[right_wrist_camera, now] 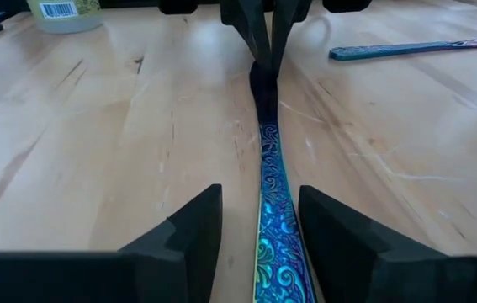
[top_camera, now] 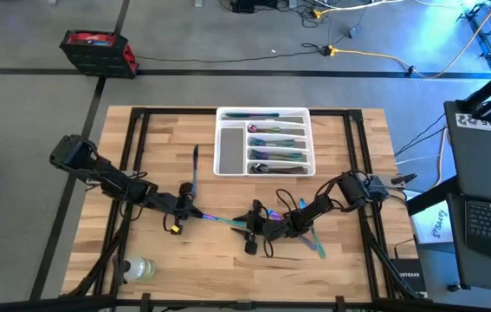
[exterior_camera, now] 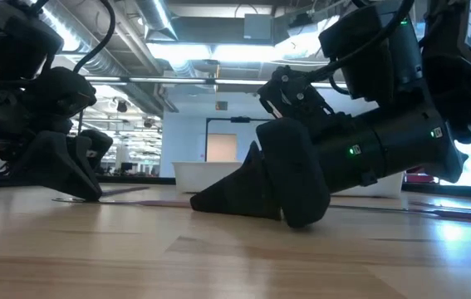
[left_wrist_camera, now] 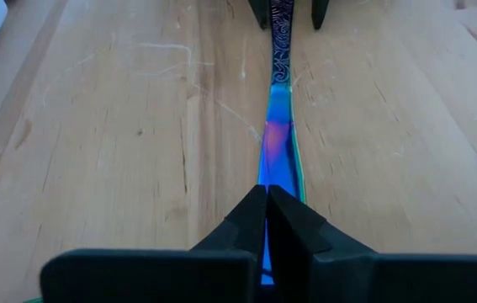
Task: Sort silverware
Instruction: Put the blue table knife into the tray organizer
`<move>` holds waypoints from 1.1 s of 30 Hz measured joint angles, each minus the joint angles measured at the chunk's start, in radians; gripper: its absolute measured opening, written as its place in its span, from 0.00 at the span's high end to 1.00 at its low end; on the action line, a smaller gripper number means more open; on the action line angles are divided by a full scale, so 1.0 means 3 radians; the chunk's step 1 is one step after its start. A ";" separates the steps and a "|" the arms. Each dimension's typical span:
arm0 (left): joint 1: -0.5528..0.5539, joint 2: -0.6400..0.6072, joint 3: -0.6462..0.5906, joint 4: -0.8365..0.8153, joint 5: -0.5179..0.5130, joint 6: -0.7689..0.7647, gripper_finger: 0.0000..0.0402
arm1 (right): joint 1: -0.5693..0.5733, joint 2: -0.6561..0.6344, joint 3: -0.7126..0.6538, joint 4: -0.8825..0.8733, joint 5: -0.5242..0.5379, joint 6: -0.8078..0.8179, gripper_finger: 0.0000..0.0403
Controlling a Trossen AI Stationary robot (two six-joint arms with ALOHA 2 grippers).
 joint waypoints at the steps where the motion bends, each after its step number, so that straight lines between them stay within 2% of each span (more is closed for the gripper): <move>1: 0.0000 0.0000 0.0000 0.0000 0.0000 -0.0001 1.00 | 0.0000 -0.0001 0.0000 -0.0002 0.0002 0.0005 0.65; 19: 0.0000 0.0000 0.0000 -0.0003 -0.0005 -0.0044 1.00 | 0.0003 -0.0015 0.0090 -0.0273 0.0065 0.0205 0.65; 28: 0.0000 0.0000 0.0000 -0.0015 -0.0006 -0.0089 1.00 | -0.0003 -0.0019 0.0097 -0.0330 0.0096 0.0175 0.79; 33: 0.0000 0.0000 0.0000 -0.0015 -0.0005 -0.0090 1.00 | -0.0003 -0.0019 0.0099 -0.0330 0.0105 0.0145 0.82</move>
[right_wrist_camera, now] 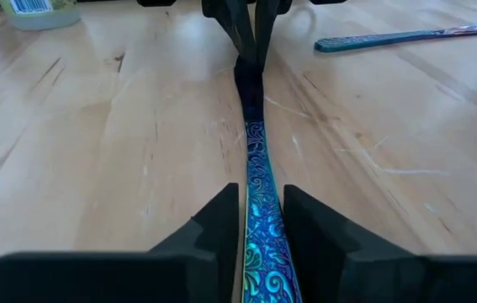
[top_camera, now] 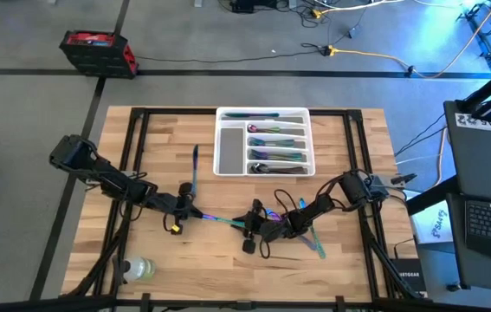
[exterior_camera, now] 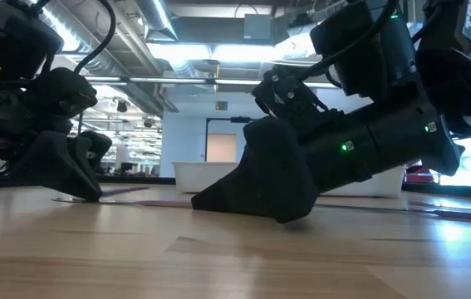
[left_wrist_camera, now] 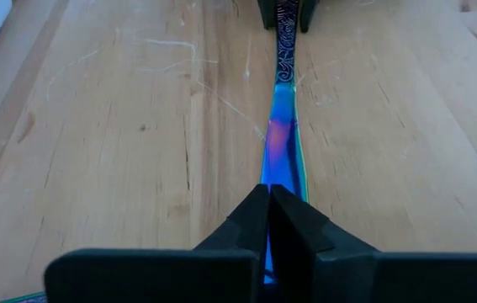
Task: Sort silverware
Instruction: Put the blue table knife into the tray organizer
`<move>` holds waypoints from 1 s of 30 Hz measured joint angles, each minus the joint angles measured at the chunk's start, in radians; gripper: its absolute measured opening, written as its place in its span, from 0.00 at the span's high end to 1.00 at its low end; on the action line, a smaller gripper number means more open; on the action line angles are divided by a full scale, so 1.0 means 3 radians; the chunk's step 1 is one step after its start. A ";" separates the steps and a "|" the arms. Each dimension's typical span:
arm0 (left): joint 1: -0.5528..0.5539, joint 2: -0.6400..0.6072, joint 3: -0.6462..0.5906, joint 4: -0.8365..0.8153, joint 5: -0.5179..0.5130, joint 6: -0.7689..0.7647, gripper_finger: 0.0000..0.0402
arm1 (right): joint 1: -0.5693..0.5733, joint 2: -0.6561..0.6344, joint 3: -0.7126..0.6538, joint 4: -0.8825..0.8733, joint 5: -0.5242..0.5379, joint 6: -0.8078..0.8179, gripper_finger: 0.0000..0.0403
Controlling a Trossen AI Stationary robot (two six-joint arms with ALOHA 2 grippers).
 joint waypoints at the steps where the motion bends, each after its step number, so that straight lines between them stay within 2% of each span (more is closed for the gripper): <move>1: 0.0000 0.0000 0.0000 0.0000 0.0000 -0.0003 1.00 | 0.0000 0.0000 0.0001 0.0000 0.0003 -0.0011 0.83; 7: 0.0000 0.0000 -0.0002 0.0011 0.0116 -0.0024 1.00 | 0.0002 0.0000 0.0003 0.0002 0.0009 -0.0088 0.88; 13: 0.0000 0.0000 -0.0003 0.0047 0.0168 -0.0043 1.00 | 0.0004 0.0000 0.0003 0.0004 0.0020 -0.0119 0.88; 16: 0.0000 -0.0022 -0.0010 0.0154 0.0184 -0.0209 1.00 | 0.0004 0.0000 0.0004 0.0004 0.0037 -0.0124 0.88; 21: -0.0009 -0.0053 -0.0011 0.0550 0.0331 -0.0351 1.00 | 0.0005 0.0000 0.0006 0.0011 0.0063 -0.0125 0.88; 30: 0.0042 -0.0092 -0.0005 0.1449 0.0277 -0.0349 0.97 | 0.0005 -0.0009 0.0001 0.0065 0.0077 -0.0135 0.88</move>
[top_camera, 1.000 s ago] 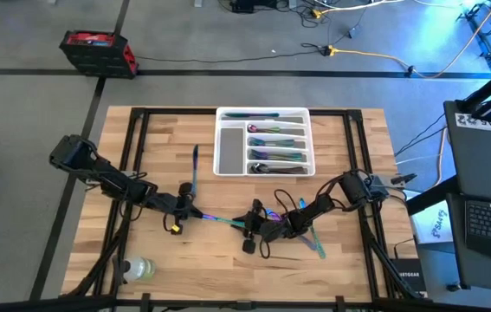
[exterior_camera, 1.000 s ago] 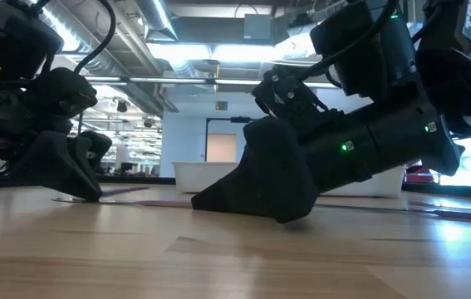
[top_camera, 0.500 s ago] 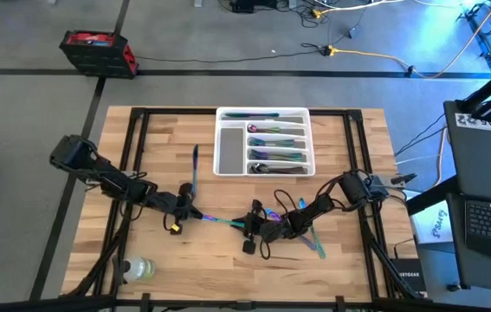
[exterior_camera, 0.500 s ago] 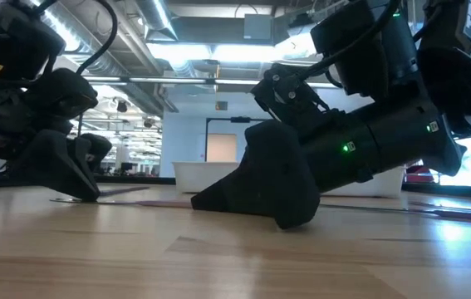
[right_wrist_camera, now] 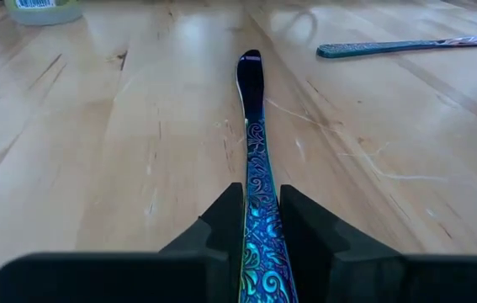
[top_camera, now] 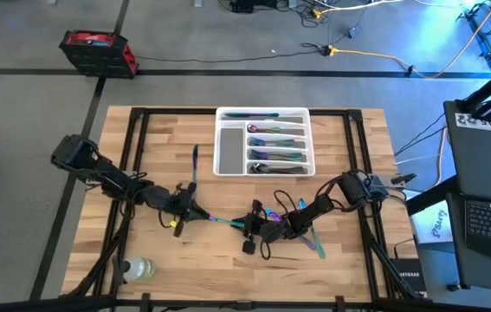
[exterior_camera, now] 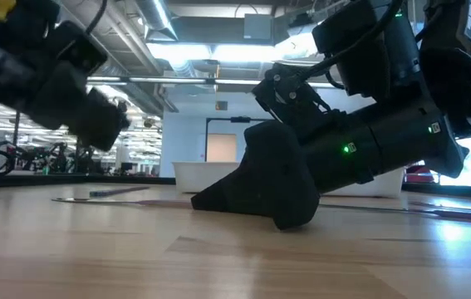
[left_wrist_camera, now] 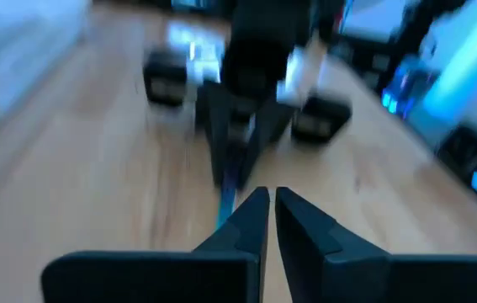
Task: Sort silverware
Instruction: Put the blue table knife into the tray organizer
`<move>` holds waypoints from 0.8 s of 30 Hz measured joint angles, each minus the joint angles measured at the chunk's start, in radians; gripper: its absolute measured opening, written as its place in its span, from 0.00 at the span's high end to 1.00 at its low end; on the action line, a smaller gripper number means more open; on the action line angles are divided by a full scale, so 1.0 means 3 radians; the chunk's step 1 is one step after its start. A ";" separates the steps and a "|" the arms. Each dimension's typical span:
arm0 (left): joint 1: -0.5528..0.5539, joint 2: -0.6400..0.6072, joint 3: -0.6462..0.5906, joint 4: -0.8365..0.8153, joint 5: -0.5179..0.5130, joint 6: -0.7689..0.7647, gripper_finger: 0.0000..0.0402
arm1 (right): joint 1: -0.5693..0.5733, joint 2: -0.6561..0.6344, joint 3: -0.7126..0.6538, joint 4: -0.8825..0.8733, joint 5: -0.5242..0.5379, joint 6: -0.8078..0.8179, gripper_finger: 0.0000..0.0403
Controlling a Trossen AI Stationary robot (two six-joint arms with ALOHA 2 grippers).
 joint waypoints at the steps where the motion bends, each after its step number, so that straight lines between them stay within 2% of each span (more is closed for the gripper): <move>1: 0.0015 0.0000 0.0001 0.0119 -0.0005 0.0011 0.96 | 0.0000 -0.0016 0.0000 -0.0015 -0.0001 -0.0004 0.88; 15: 0.0175 -0.0008 0.0011 0.1531 -0.0170 0.0262 0.96 | -0.0005 -0.0496 -0.0034 -0.0543 -0.0038 -0.0186 0.88; 24: 0.0277 -0.0210 0.0027 0.1540 -0.0117 0.0408 0.96 | -0.0005 -0.0912 -0.0029 -0.1054 0.0036 -0.0173 0.88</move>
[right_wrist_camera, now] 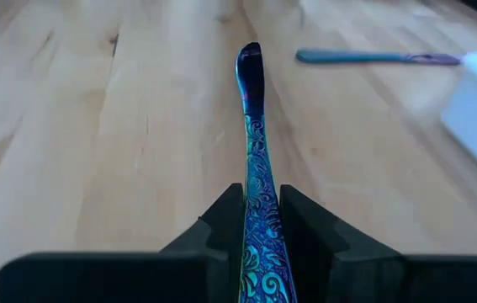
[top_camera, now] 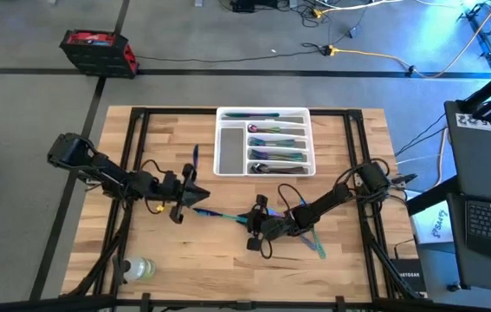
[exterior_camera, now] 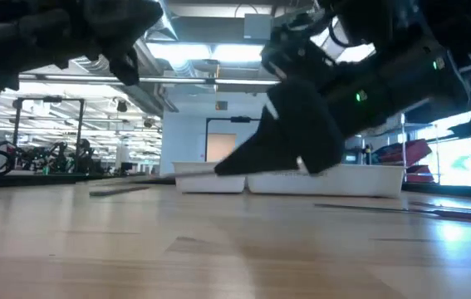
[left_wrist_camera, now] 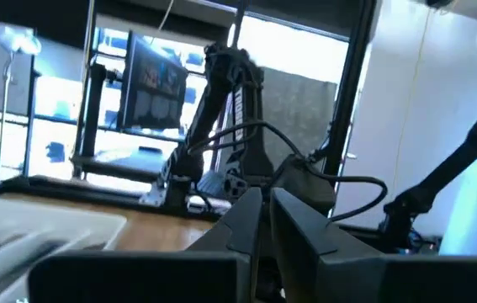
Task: Sort silverware
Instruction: Put the blue table knife into the tray organizer
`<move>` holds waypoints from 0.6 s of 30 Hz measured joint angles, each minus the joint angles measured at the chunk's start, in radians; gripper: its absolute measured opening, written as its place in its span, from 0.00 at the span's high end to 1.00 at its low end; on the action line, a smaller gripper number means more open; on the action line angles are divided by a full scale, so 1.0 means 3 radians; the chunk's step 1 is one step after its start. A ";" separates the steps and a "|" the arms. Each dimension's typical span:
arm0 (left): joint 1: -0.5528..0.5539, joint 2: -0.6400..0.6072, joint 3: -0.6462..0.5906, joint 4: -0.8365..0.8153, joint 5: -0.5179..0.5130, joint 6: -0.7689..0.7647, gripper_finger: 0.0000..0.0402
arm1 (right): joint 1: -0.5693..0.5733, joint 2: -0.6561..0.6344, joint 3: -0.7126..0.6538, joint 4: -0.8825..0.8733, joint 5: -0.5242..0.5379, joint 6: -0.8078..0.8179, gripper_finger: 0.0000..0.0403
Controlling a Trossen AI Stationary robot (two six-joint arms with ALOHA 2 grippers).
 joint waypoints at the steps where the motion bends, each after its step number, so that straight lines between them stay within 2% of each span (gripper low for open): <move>1: 0.0000 -0.0036 0.0000 -0.0004 0.0007 0.0033 0.96 | 0.0000 -0.0036 0.0000 -0.0001 0.0039 0.0000 0.88; 7: 0.0000 -0.0330 0.0000 -0.0004 0.0053 0.0114 0.96 | -0.0086 -0.0332 0.0008 -0.0055 0.0114 -0.0024 0.88; 11: 0.0000 -0.0535 0.0000 -0.0057 0.0299 0.0237 0.96 | -0.0231 -0.0578 0.0009 -0.0194 -0.0030 -0.0092 0.88; 18: -0.0004 -0.0737 0.0000 -0.0771 0.0661 0.0377 0.96 | -0.0716 -0.1057 0.0014 -0.0718 -0.0438 -0.0242 0.88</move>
